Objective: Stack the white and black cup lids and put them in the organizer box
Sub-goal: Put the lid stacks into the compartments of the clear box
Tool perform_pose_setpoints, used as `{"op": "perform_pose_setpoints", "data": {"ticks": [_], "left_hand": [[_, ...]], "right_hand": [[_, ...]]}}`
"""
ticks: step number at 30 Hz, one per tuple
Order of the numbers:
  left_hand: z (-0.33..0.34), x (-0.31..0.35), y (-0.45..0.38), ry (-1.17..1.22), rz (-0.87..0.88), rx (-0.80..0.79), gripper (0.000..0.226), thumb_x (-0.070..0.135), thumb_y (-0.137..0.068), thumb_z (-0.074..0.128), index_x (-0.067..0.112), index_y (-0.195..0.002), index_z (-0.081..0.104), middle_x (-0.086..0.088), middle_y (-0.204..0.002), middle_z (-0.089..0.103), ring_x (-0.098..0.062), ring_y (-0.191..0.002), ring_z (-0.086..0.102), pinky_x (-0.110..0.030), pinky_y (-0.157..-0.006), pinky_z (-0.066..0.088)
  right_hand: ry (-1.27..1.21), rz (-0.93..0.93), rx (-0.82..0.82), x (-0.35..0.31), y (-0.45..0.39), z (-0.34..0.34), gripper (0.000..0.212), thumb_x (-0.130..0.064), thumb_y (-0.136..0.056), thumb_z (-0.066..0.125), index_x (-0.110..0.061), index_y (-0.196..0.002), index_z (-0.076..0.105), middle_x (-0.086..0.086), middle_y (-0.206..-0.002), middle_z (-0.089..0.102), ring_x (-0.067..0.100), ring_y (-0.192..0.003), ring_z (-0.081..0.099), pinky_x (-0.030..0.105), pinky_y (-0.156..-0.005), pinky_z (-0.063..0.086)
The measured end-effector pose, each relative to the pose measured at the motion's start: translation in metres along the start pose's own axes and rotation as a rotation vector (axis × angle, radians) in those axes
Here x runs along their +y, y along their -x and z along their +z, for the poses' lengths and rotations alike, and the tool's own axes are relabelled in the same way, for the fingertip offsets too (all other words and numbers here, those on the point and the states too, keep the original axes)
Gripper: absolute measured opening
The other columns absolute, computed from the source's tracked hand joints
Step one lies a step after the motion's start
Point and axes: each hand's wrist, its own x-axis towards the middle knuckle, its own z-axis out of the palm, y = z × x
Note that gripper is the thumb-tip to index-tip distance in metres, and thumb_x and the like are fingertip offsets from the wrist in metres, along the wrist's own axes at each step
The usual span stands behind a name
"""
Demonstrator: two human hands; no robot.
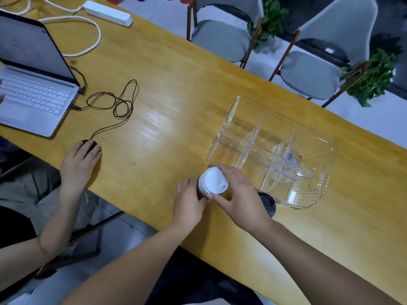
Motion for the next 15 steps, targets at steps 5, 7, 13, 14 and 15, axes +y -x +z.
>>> {"op": "perform_pose_setpoints", "data": {"ticks": [5,7,13,14,15], "left_hand": [[-0.019,0.014,0.010,0.204,-0.041,-0.014,0.054,0.026,-0.095,0.092,0.036,-0.141,0.066,0.021,-0.126,0.073,-0.010,-0.119,0.069,-0.040,-0.100,0.062],[-0.024,0.018,0.011,0.260,-0.059,-0.016,0.057,0.025,-0.093,0.094,0.036,-0.141,0.066,0.020,-0.125,0.074,-0.008,-0.114,0.073,-0.042,-0.097,0.064],[-0.035,0.055,0.007,0.453,-0.159,-0.036,0.073,0.027,-0.087,0.099,0.036,-0.148,0.061,0.013,-0.122,0.076,-0.002,-0.085,0.072,-0.028,-0.086,0.063],[-0.036,0.063,0.004,0.493,-0.170,-0.046,0.072,0.027,-0.086,0.100,0.036,-0.146,0.061,0.012,-0.119,0.076,-0.004,-0.084,0.070,-0.025,-0.083,0.062],[-0.037,0.071,0.001,0.526,-0.174,-0.050,0.070,0.025,-0.086,0.100,0.037,-0.144,0.062,0.011,-0.118,0.076,-0.007,-0.086,0.071,-0.023,-0.081,0.060]], "right_hand": [[0.008,-0.006,0.026,-0.014,0.007,-0.016,0.080,-0.047,-0.096,0.086,-0.026,-0.164,0.049,-0.011,-0.161,0.055,0.012,-0.151,0.050,0.048,-0.122,0.046],[0.012,-0.012,0.029,-0.021,0.010,-0.027,0.081,-0.049,-0.097,0.084,-0.025,-0.165,0.048,-0.010,-0.162,0.054,0.012,-0.152,0.049,0.047,-0.123,0.045],[0.032,-0.034,0.108,-0.039,0.010,-0.071,0.081,-0.052,-0.097,0.082,-0.028,-0.165,0.047,-0.015,-0.161,0.054,0.004,-0.149,0.049,0.026,-0.122,0.040],[0.035,-0.035,0.122,-0.040,0.008,-0.078,0.081,-0.050,-0.096,0.083,-0.028,-0.165,0.048,-0.015,-0.160,0.055,0.003,-0.148,0.049,0.024,-0.122,0.040],[0.036,-0.035,0.135,-0.039,0.005,-0.085,0.081,-0.049,-0.096,0.084,-0.027,-0.164,0.048,-0.014,-0.159,0.056,0.002,-0.147,0.050,0.020,-0.121,0.038]]}}
